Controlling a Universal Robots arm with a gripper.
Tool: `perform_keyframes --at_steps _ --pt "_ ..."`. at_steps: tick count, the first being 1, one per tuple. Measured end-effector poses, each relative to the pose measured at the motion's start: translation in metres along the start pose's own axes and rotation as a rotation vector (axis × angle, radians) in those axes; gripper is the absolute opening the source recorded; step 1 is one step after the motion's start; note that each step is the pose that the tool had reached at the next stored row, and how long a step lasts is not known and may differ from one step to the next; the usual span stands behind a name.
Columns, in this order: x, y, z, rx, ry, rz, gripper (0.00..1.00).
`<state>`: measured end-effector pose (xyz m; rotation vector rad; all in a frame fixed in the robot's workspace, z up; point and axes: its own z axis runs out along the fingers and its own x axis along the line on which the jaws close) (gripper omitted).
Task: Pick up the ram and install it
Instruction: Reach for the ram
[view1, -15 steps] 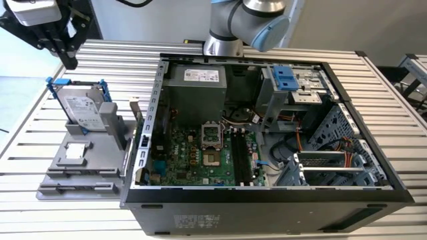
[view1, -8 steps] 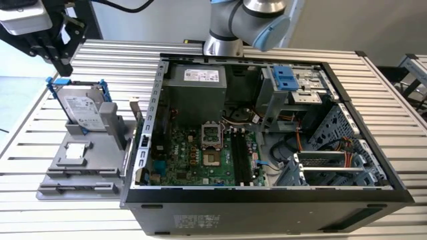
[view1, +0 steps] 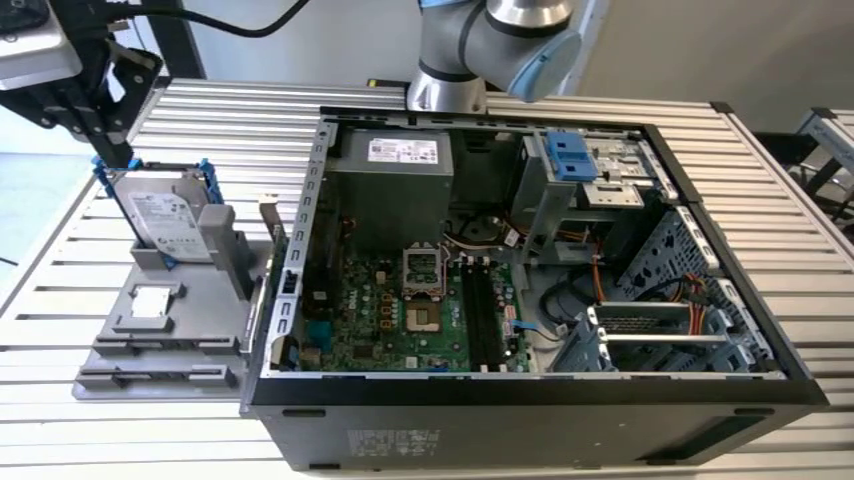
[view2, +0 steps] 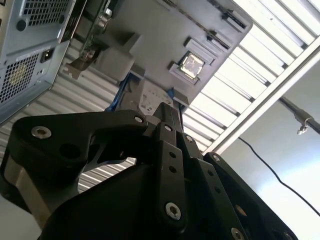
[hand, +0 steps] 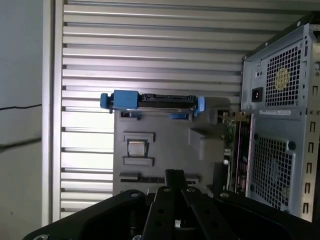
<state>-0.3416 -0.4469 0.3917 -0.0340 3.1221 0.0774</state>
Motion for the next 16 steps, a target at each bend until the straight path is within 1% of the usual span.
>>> perform_keyframes --at_steps 16 --pt "0.0087 -0.0372 -0.0012 0.0001 -0.0004 0.008 0.00"
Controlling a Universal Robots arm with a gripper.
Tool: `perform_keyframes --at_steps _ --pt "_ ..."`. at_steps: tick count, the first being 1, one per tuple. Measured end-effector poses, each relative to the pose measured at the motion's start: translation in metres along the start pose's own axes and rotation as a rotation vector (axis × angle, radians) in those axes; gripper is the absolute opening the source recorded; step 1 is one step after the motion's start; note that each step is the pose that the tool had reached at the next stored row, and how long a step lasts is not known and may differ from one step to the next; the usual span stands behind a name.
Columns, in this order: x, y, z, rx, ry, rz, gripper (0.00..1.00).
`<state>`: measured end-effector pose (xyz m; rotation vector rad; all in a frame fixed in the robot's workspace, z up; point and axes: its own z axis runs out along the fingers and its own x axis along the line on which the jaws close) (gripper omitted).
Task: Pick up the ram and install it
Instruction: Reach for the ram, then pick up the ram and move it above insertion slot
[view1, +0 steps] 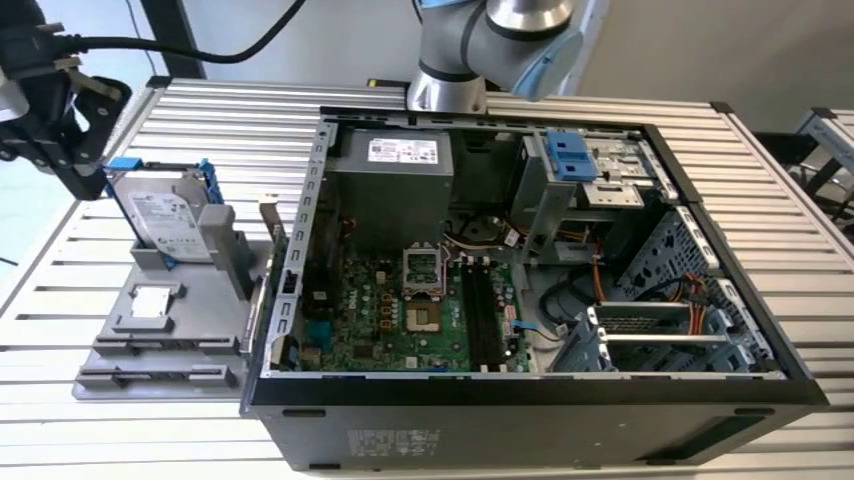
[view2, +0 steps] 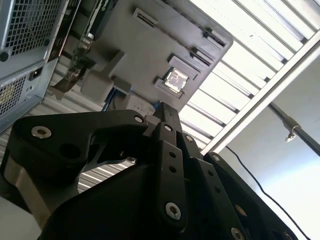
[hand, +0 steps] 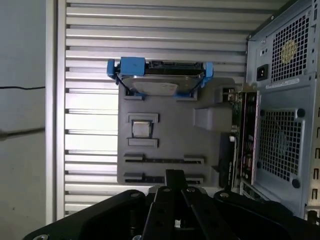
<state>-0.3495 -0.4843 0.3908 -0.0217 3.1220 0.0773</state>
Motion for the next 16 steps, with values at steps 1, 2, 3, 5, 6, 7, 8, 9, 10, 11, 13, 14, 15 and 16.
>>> perform_keyframes --at_steps 1,2,3,5,6,7,8,9,10,11,13,14,15,16 --pt "0.0003 -0.0025 -0.0001 0.0000 0.0000 0.001 0.00" --pt "0.0006 -0.0052 -0.0001 0.0000 -0.0001 0.001 0.00" --pt "0.0008 -0.0081 -0.0002 0.0000 -0.0002 0.002 0.00" --pt "0.0014 -0.0137 -0.0003 0.0000 -0.0001 0.002 0.00" --pt "0.0017 -0.0165 -0.0004 0.0000 -0.0002 0.002 0.00" --pt "0.0019 -0.0194 -0.0005 0.0000 -0.0001 0.003 0.00" --pt "0.0021 -0.0222 -0.0005 0.0000 -0.0002 0.003 0.00" --pt "0.0023 -0.0249 -0.0006 0.0000 -0.0002 0.003 0.00" --pt "0.0025 -0.0278 -0.0007 0.0001 -0.0002 0.003 0.00" --pt "0.0027 -0.0306 -0.0007 0.0001 -0.0002 0.003 0.00" --pt "0.0031 -0.0357 -0.0008 0.0000 -0.0002 0.003 0.00" --pt "0.0033 -0.0384 -0.0009 0.0000 -0.0002 0.003 0.00" --pt "0.0036 -0.0408 -0.0010 0.0000 -0.0002 0.004 0.00" --pt "0.0038 -0.0432 -0.0010 0.0000 -0.0002 0.004 0.00"
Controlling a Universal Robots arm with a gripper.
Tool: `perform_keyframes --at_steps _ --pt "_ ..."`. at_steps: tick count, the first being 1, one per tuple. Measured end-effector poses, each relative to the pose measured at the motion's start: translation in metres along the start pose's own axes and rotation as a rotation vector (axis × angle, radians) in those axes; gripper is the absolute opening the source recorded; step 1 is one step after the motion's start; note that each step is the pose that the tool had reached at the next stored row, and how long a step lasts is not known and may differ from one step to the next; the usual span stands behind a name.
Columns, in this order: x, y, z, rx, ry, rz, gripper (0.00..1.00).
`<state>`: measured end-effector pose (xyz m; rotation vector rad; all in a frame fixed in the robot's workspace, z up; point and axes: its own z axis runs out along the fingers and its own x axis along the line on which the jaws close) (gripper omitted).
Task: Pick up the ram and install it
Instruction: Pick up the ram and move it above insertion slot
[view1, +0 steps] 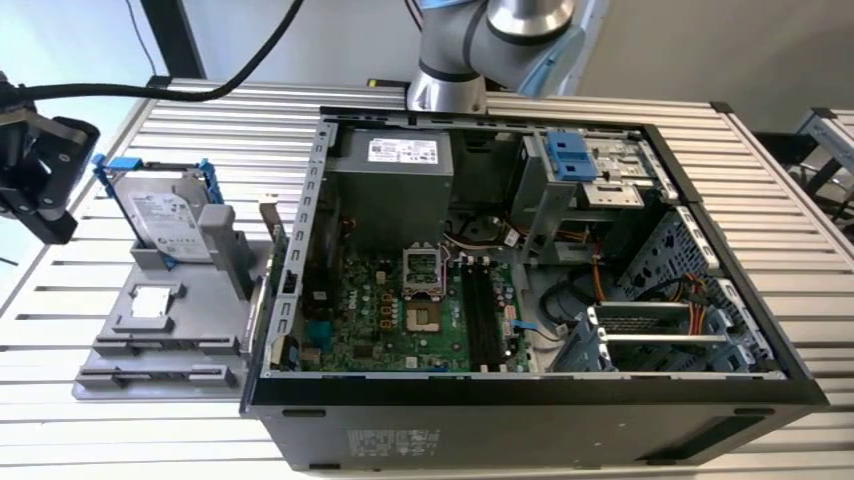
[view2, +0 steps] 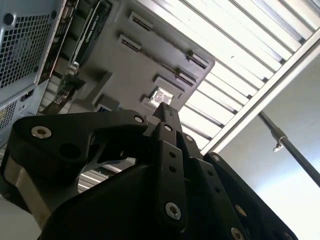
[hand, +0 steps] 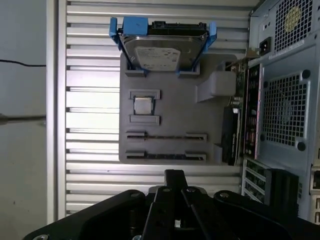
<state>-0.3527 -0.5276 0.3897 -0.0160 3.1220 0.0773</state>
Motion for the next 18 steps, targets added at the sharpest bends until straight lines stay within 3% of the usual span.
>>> perform_keyframes --at_steps 3,18 --pt "0.0005 -0.0046 -0.0001 0.0000 0.0000 0.000 0.00" --pt "0.0013 -0.0050 -0.0001 0.0000 -0.0001 0.000 0.00"
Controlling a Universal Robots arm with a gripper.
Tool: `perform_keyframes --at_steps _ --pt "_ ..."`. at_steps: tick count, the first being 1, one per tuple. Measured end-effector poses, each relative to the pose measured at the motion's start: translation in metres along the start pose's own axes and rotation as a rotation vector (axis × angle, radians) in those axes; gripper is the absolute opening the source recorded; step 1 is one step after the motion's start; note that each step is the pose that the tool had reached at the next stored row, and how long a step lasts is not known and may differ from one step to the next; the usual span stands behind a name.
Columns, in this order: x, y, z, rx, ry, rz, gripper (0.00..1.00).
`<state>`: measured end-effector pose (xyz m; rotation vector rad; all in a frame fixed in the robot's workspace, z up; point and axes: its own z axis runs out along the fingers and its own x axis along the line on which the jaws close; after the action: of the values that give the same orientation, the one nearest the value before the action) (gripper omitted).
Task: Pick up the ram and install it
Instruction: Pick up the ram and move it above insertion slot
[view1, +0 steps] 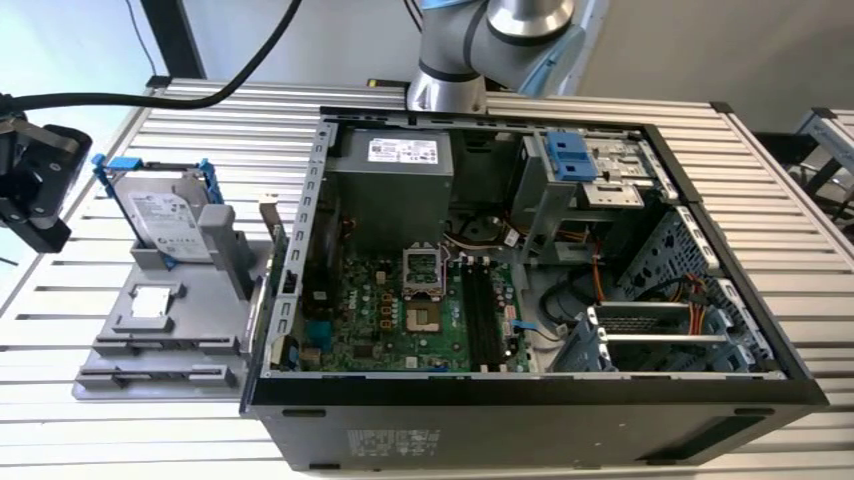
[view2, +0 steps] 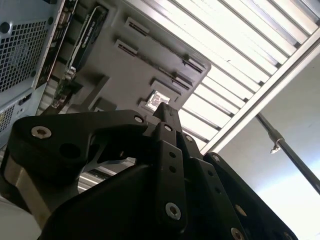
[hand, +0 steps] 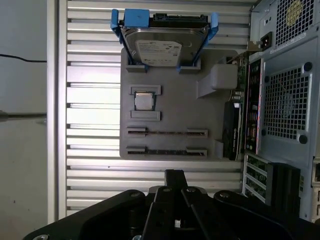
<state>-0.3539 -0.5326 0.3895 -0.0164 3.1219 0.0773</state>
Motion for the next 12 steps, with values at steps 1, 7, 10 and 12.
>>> perform_keyframes --at_steps 1,7,10,12 --pt "0.0000 0.0000 0.0000 0.0000 0.0000 -0.001 0.00" --pt "0.0001 0.0000 0.0000 -0.0007 0.0022 -0.047 0.00" --pt "0.0001 0.0000 0.0000 -0.0010 0.0046 -0.091 0.00" --pt "0.0001 0.0000 0.0000 -0.0014 0.0062 -0.124 0.00"
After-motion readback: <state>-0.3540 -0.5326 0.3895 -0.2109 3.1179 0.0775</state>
